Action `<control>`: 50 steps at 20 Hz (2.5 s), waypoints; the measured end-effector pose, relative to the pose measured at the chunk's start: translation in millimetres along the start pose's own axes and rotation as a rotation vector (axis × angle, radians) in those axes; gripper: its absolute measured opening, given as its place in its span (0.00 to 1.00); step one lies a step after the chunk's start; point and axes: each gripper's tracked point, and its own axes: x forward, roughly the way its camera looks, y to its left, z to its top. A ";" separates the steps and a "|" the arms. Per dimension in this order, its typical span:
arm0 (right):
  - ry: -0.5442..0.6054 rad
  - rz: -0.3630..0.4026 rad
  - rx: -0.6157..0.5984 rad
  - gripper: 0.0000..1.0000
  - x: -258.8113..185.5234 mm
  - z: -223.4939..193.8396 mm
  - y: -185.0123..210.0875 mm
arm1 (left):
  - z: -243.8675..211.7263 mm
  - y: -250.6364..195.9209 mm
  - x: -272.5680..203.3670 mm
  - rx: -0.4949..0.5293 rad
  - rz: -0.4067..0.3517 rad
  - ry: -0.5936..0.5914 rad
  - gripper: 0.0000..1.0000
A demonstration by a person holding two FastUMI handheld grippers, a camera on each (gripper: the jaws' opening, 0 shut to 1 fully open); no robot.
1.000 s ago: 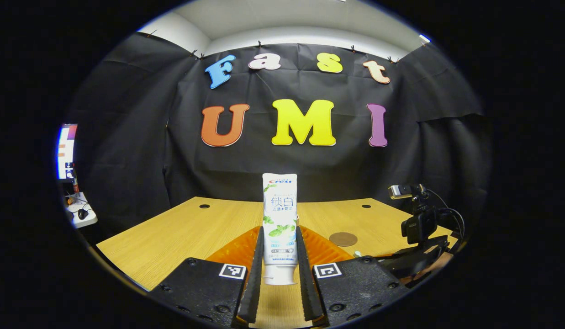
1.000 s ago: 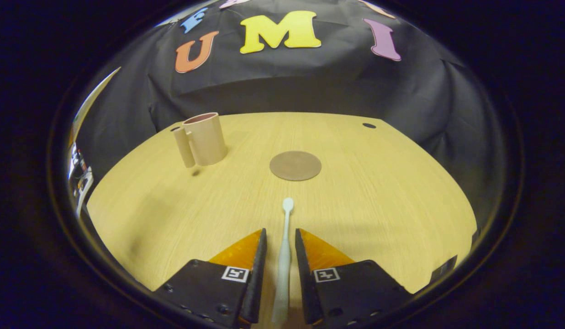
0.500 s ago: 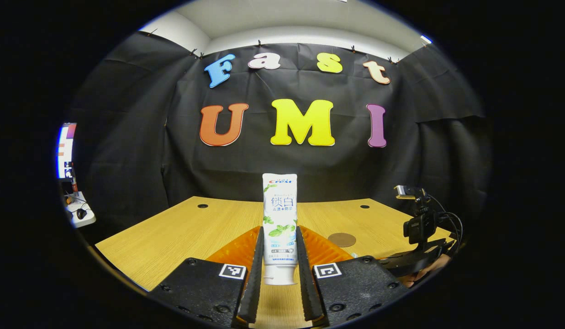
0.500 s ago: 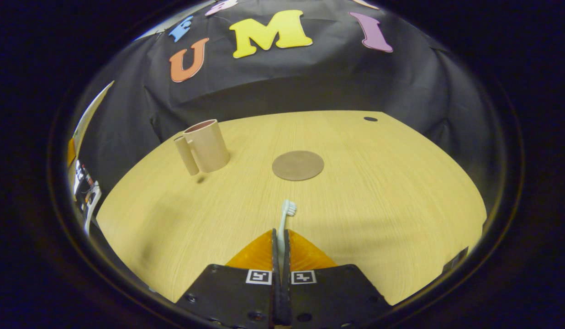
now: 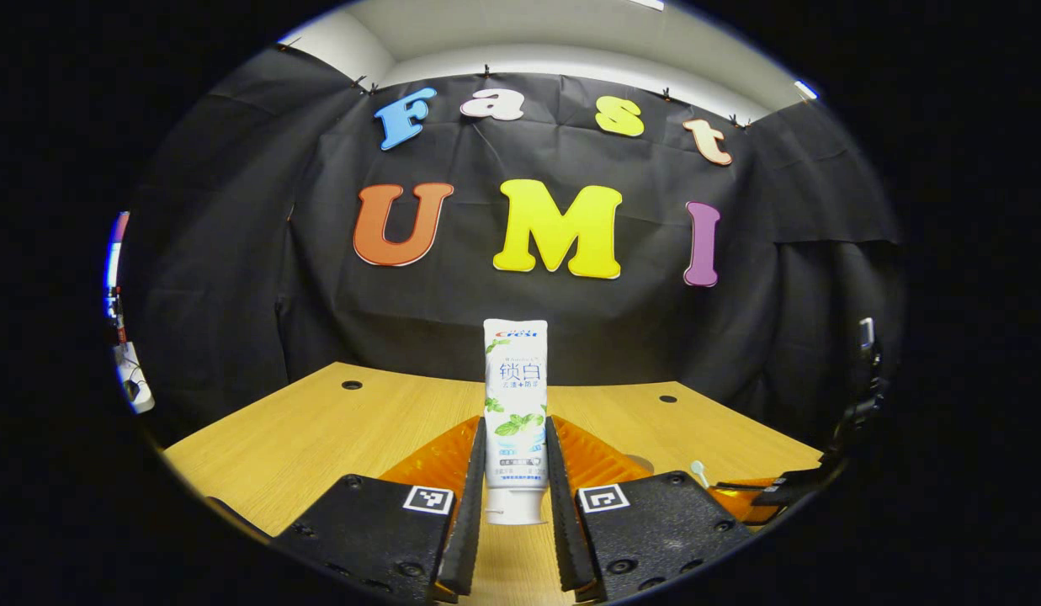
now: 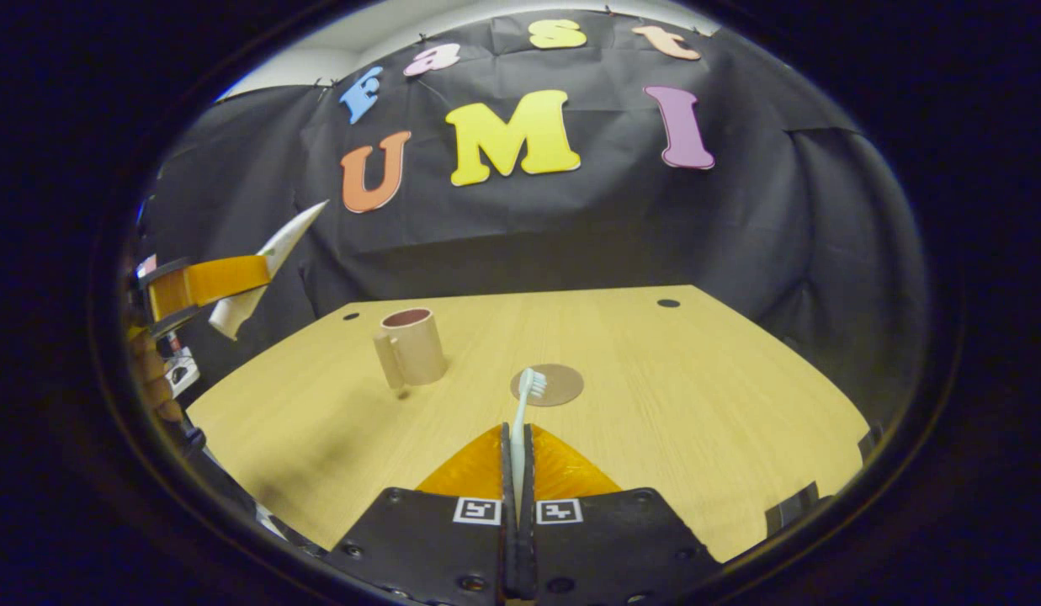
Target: Put the toothbrush and toothpaste on the desktop into the cup, then pick up the cup and place it on the coaster on the desktop.
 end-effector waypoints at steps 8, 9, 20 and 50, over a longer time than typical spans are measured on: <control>-0.089 -0.008 -0.022 0.00 -28.1 16.6 -8.6 | 9.5 -15.5 116.1 -0.018 -0.093 -0.041 0.40; -0.089 -0.006 -0.023 0.01 -29.2 15.3 -9.8 | 2.3 -17.5 125.7 -0.030 -0.099 -0.028 0.40; -0.065 0.017 0.018 0.00 -24.4 4.2 -12.8 | -32.8 -7.4 160.9 -0.067 -0.086 0.019 0.41; -0.095 0.058 0.002 0.00 -19.3 15.9 -11.8 | -41.9 3.6 154.7 -0.040 -0.059 0.046 0.98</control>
